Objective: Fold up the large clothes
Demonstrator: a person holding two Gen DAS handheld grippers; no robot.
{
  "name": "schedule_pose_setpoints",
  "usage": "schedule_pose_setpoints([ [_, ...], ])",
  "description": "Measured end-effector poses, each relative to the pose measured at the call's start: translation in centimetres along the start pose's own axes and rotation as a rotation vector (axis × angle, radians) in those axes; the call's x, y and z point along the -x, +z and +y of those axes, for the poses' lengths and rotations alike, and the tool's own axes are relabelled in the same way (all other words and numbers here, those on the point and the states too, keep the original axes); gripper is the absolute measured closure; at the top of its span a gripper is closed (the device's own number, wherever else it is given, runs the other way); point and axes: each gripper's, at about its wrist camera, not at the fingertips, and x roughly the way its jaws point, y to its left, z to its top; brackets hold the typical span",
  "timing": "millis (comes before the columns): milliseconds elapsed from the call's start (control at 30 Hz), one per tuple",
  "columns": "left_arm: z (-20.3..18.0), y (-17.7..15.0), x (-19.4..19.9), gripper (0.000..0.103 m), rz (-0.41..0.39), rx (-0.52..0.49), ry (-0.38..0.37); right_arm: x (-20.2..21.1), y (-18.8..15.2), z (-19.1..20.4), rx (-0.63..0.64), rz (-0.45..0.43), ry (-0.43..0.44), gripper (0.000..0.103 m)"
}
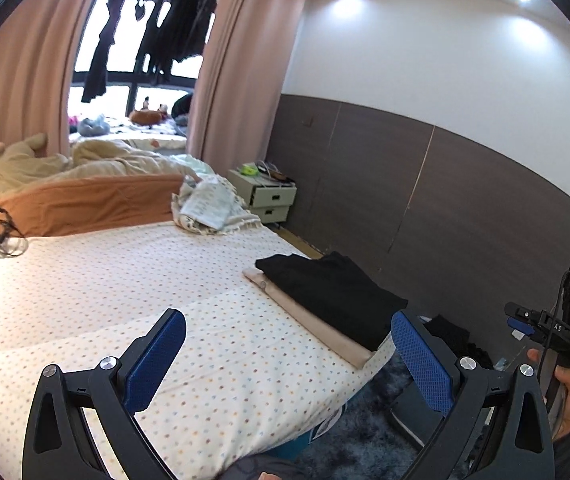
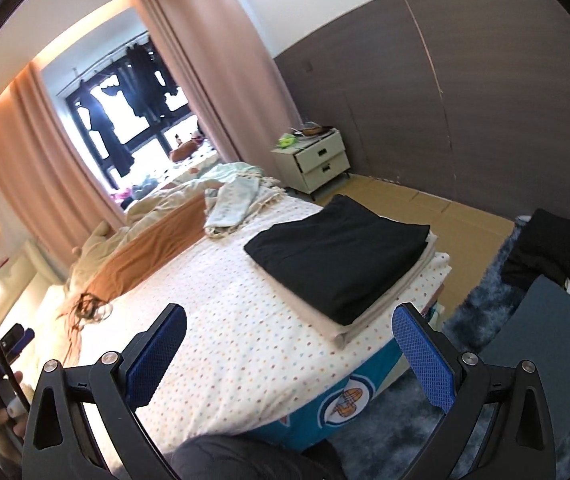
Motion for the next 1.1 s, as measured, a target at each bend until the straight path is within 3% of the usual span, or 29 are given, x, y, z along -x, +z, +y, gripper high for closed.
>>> schedule_pose_setpoints([
  [500,-1.0,-8.3,10.7,0.0,-0.098,-0.041,0.118,5.2,-7.6,3.6,0.108,-0.016,0.042,0.0],
  [867,-2.0,-14.3,14.8,0.0,-0.16,-0.11,0.231,6.9,-12.8,4.6,0.117,-0.006,0.117,0.0],
  [1100,-1.8,-17.2,16.6,0.0,-0.163,-0.102,0.281,7.3,-15.5,6.0,0.171,-0.034,0.084,0.0],
])
